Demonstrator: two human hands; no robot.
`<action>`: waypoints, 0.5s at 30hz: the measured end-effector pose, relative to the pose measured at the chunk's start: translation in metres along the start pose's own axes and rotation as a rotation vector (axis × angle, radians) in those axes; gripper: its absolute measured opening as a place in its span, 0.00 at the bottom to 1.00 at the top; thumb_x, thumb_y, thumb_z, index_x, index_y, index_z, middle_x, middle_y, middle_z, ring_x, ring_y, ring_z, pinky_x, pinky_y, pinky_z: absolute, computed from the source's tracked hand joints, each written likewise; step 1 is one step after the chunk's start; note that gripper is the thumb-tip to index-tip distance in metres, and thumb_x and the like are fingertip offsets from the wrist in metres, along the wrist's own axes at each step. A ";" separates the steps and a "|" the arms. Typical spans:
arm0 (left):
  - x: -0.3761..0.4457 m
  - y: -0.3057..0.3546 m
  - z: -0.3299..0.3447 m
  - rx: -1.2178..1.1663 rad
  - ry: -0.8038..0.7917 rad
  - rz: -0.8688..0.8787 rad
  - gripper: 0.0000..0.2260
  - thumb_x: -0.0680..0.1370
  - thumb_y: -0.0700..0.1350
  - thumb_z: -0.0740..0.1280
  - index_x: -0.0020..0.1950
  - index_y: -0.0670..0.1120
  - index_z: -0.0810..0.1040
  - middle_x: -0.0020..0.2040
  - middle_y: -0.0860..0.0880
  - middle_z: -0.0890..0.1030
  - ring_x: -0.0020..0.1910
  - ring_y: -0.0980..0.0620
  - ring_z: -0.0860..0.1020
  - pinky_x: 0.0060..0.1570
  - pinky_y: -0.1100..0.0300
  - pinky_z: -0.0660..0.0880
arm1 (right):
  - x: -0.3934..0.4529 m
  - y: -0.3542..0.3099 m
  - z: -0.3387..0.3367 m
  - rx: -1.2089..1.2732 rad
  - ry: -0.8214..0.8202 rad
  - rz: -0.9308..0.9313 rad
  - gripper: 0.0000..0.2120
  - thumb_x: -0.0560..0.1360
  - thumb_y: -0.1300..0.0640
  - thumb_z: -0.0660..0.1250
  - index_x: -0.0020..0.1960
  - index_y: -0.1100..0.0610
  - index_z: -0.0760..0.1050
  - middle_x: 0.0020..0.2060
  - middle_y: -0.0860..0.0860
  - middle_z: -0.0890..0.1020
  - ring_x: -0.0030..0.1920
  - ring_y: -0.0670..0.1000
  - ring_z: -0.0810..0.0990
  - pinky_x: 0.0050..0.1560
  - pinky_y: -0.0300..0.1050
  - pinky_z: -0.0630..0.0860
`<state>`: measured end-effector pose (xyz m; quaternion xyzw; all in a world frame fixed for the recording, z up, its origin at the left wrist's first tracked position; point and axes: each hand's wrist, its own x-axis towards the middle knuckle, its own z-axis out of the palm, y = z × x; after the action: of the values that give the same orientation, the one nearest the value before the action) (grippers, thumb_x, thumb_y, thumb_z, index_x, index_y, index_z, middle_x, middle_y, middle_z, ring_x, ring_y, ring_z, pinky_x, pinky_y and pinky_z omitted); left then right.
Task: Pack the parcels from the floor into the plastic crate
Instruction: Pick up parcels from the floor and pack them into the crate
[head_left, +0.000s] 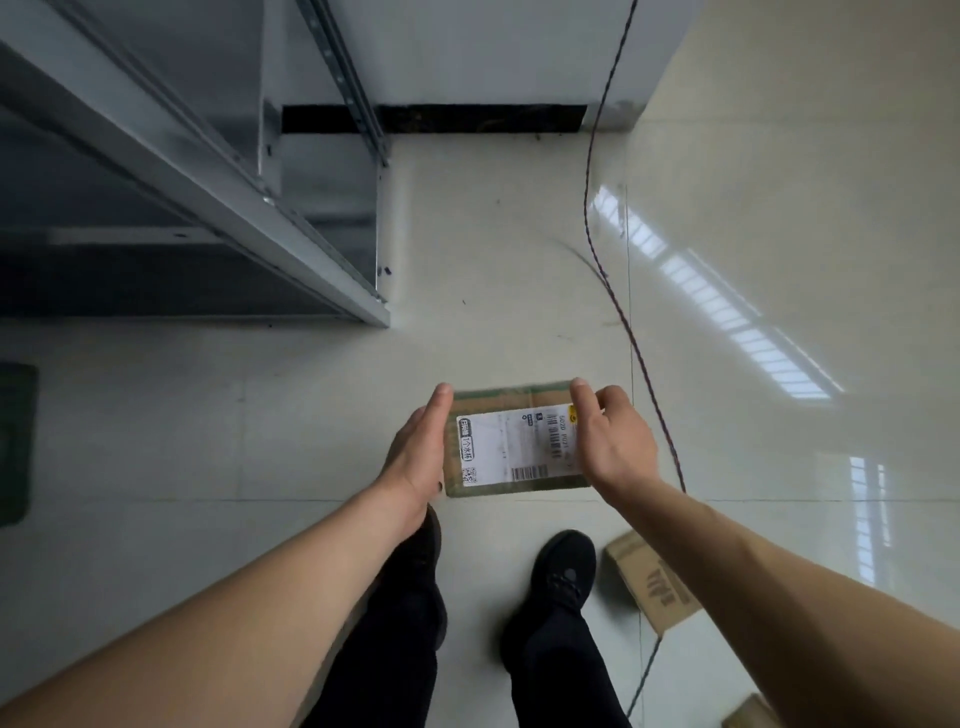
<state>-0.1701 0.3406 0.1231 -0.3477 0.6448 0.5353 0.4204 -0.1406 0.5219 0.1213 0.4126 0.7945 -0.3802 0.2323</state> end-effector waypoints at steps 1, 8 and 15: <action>-0.022 0.009 -0.009 -0.002 0.011 0.018 0.29 0.73 0.72 0.57 0.58 0.52 0.80 0.51 0.46 0.84 0.51 0.45 0.82 0.57 0.44 0.77 | -0.019 -0.012 -0.011 -0.011 0.008 -0.021 0.21 0.81 0.39 0.53 0.49 0.56 0.72 0.37 0.47 0.75 0.37 0.49 0.73 0.37 0.47 0.66; -0.175 0.066 -0.065 0.005 0.103 0.199 0.30 0.70 0.73 0.57 0.55 0.53 0.81 0.51 0.48 0.84 0.50 0.48 0.83 0.57 0.48 0.78 | -0.144 -0.092 -0.079 -0.033 -0.011 -0.197 0.23 0.80 0.38 0.51 0.49 0.56 0.73 0.39 0.49 0.77 0.41 0.53 0.76 0.42 0.49 0.69; -0.295 0.088 -0.116 -0.043 0.187 0.316 0.32 0.66 0.75 0.54 0.54 0.56 0.82 0.49 0.53 0.85 0.50 0.51 0.83 0.56 0.52 0.78 | -0.245 -0.166 -0.122 -0.061 -0.056 -0.414 0.23 0.81 0.38 0.52 0.47 0.56 0.72 0.41 0.52 0.79 0.42 0.53 0.77 0.39 0.47 0.68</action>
<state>-0.1494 0.2422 0.4359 -0.2991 0.7162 0.5736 0.2619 -0.1507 0.4398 0.4305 0.2227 0.8667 -0.4070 0.1834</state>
